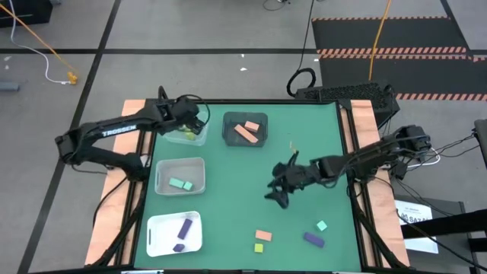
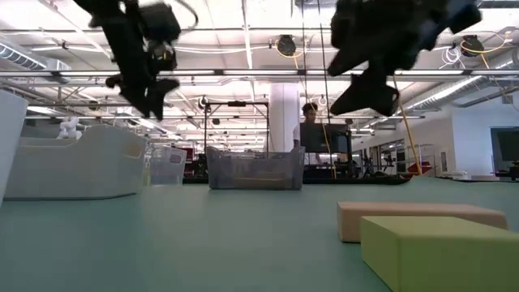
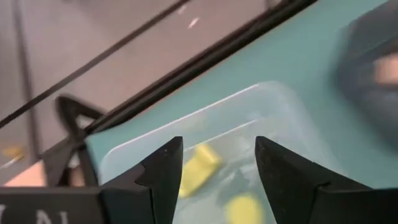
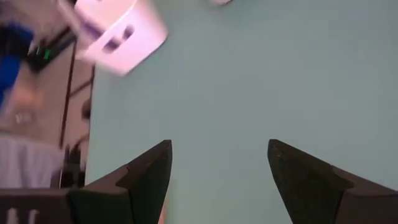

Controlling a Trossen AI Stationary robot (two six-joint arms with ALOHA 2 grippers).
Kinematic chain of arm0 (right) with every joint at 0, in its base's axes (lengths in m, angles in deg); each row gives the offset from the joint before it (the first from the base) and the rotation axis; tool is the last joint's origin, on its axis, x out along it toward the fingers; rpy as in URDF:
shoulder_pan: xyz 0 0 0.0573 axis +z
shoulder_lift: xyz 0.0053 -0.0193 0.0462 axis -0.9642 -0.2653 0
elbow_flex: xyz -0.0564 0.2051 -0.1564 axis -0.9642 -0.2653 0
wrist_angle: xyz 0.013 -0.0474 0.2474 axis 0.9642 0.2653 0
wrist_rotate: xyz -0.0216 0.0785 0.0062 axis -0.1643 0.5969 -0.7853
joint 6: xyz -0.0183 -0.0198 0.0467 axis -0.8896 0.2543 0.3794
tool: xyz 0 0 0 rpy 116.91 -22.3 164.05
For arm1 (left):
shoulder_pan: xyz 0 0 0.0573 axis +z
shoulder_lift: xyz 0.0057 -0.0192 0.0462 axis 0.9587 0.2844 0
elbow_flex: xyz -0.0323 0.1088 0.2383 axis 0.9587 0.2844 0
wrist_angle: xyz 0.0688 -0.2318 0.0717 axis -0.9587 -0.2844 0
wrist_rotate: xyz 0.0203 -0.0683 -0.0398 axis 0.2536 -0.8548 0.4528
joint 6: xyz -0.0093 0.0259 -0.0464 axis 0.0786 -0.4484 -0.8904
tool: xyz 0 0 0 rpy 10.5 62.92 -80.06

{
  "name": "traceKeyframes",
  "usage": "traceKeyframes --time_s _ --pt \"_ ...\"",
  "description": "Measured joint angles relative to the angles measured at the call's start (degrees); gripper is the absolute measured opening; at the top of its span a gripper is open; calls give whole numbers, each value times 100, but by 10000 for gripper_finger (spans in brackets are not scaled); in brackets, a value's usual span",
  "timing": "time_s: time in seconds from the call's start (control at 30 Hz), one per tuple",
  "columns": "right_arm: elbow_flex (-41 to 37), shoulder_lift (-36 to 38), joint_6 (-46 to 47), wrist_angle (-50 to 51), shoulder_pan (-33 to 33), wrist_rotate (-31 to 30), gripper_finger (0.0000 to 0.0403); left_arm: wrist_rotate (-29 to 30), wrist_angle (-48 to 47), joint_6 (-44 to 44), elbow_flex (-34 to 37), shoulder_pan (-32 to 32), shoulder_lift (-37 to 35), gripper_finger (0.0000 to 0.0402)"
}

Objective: Sort & place blocks by color
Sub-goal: Put the left green block into the transparent bin, then put the brown block into the black bin

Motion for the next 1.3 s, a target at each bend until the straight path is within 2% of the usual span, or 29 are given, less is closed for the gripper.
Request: traceKeyframes --time_s 0.1,0.27,0.43,0.7,0.9,1.07,1.3 --pt "0 -4 -171 -6 345 -45 254 -8 61 -436 -127 -486 -411 202" --pt "0 -16 -390 -13 921 -841 254 -402 488 -1328 -141 -1322 -1052 202" --pt "2 -266 -515 -227 1458 -1468 253 -491 1078 -1788 -143 -2267 -1325 203" --pt "4 -1300 -735 -1621 2073 -1577 253 -456 1722 -2402 -146 -3550 -1256 203" --pt "7 -1947 -1369 -2237 2396 -2278 253 -200 1919 -2608 -143 -4302 -1165 202" --pt "7 -2412 -1382 -2638 2523 -2288 253 -40 2238 -2669 -143 -4740 -995 202" --pt "7 -2779 -1383 -3168 2641 -2291 253 240 2525 -2771 -146 -5002 -709 202"
